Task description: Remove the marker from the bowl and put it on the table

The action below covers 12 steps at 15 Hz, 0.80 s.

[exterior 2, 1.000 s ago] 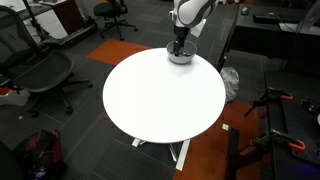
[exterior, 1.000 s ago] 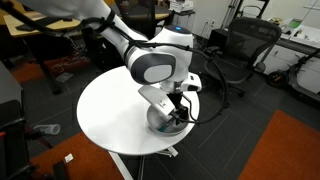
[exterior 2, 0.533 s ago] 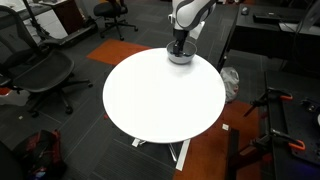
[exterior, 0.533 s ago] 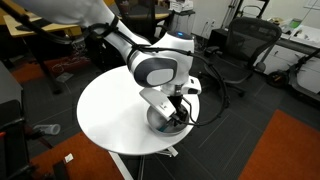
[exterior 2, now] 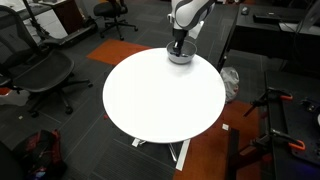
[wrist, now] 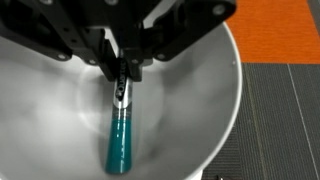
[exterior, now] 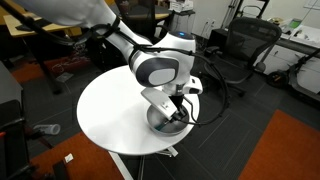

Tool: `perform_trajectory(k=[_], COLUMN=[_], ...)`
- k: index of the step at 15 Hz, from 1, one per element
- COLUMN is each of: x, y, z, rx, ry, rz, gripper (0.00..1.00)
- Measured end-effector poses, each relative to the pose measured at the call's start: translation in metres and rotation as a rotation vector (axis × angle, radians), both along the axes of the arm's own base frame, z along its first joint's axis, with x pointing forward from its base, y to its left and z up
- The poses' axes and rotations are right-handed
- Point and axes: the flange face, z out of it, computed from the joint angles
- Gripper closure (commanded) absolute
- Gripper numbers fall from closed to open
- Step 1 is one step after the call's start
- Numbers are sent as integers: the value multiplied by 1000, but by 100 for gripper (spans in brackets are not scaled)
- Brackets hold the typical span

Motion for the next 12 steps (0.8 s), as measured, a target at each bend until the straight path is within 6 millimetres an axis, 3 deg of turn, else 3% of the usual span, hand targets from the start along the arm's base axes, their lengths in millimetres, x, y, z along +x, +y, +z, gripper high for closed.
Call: perform_trajectory(k=[6, 12], x=[4, 13], y=[1, 8], z=[12, 82], rx=[-4, -46], ry=[-8, -56], rz=[3, 35], gripper=[95, 95])
